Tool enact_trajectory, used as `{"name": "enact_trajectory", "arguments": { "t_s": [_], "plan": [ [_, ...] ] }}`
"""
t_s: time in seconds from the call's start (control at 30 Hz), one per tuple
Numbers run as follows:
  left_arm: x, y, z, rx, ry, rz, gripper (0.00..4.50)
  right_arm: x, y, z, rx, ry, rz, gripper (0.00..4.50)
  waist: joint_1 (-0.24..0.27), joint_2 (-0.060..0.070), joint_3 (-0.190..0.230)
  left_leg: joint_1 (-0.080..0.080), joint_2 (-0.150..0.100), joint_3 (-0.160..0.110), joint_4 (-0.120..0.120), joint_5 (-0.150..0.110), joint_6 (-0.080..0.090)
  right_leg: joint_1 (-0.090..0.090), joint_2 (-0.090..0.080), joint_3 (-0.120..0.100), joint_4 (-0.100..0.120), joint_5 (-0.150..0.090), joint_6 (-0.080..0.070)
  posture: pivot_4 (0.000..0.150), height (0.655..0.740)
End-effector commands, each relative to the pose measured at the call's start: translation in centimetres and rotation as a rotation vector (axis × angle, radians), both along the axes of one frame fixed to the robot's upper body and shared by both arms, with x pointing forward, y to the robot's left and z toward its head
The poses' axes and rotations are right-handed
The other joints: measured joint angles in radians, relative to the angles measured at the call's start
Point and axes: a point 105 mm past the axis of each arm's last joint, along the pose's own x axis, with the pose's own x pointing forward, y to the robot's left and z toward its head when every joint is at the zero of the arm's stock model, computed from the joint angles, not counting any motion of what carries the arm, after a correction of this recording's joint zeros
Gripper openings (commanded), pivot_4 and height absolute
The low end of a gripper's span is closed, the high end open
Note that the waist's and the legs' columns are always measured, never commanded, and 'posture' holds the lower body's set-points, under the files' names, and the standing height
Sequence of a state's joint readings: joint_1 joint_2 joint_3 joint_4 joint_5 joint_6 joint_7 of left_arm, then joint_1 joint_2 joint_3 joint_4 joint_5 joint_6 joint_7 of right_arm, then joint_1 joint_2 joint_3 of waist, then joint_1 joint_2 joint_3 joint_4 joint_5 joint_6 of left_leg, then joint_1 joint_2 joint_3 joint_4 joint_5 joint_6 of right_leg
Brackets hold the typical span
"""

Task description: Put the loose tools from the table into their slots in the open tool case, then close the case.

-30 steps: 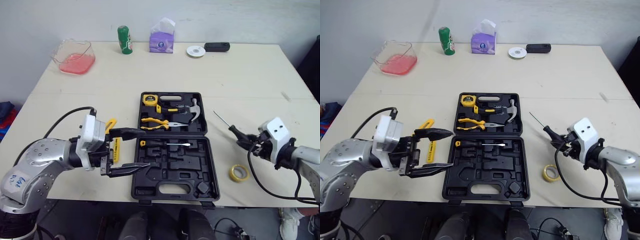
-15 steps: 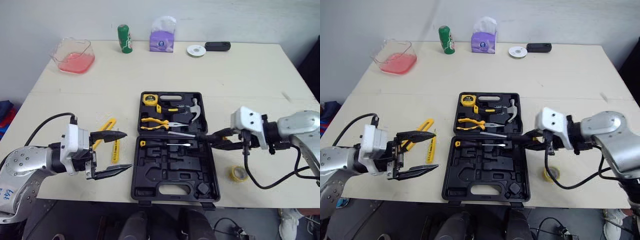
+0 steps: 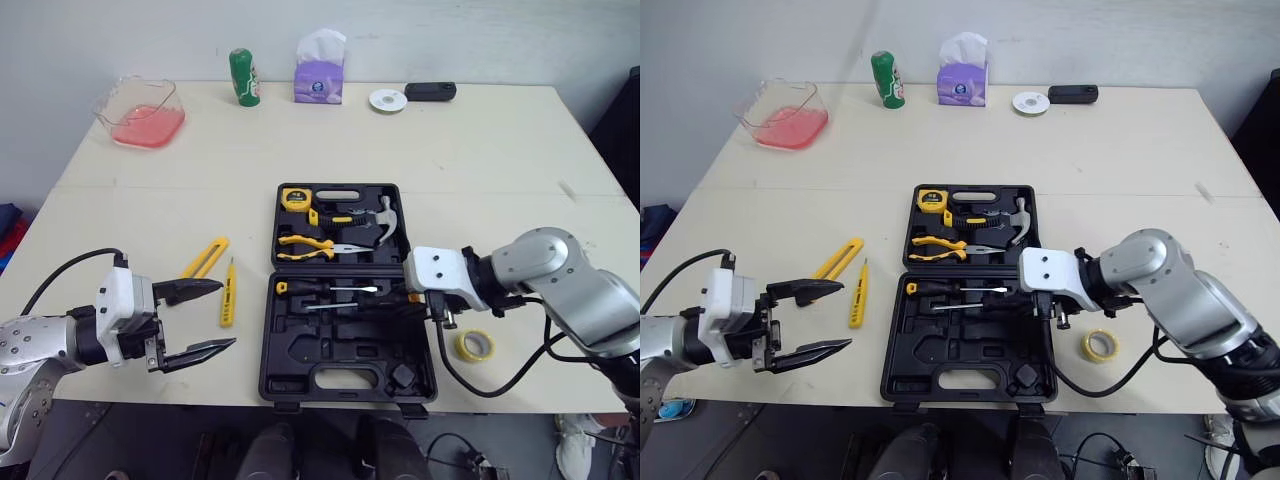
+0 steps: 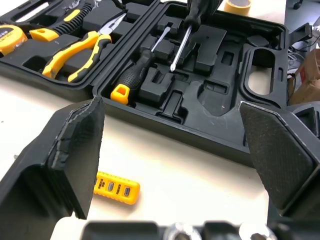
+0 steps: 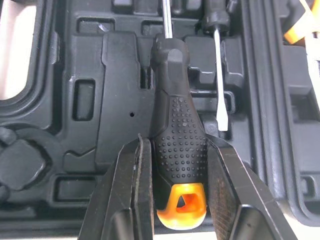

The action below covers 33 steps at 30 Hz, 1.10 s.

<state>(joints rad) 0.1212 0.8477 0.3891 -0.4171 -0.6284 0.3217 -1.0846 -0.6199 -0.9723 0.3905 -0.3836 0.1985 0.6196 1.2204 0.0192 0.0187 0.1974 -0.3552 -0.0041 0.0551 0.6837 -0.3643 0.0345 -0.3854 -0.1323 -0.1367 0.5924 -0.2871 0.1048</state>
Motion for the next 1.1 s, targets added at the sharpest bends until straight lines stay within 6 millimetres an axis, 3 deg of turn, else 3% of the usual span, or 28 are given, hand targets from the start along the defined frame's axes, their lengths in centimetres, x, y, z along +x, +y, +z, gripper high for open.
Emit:
{"name": "enact_trajectory", "arguments": {
  "t_s": [0.03,0.27,1.1],
  "plan": [
    [-0.3,-0.2,0.7,-0.001,-0.031,-0.009,4.5,0.1,0.4,0.5,-0.018,-0.053,0.008,0.97,0.0,0.0,0.0,0.0,0.0,0.001,0.0,0.0,0.0,-0.001,0.0,0.0,0.0,0.0,0.0,0.15,0.74],
    [-0.5,-0.5,0.3,-0.002,-0.022,-0.011,4.5,1.6,0.6,0.9,-0.004,-0.095,-0.066,0.97,0.0,-0.001,0.0,-0.002,0.0,0.005,0.0,0.0,0.0,-0.005,0.0,0.004,0.004,0.0,0.0,0.15,0.74],
    [-0.8,-0.3,-0.1,0.003,-0.021,0.005,4.5,1.1,0.9,-0.1,-0.061,-0.063,-0.042,0.97,-0.021,-0.003,-0.001,-0.002,0.0,0.006,0.0,0.0,0.001,-0.007,0.0,0.005,0.005,0.0,0.0,0.15,0.74]
  ]
}}
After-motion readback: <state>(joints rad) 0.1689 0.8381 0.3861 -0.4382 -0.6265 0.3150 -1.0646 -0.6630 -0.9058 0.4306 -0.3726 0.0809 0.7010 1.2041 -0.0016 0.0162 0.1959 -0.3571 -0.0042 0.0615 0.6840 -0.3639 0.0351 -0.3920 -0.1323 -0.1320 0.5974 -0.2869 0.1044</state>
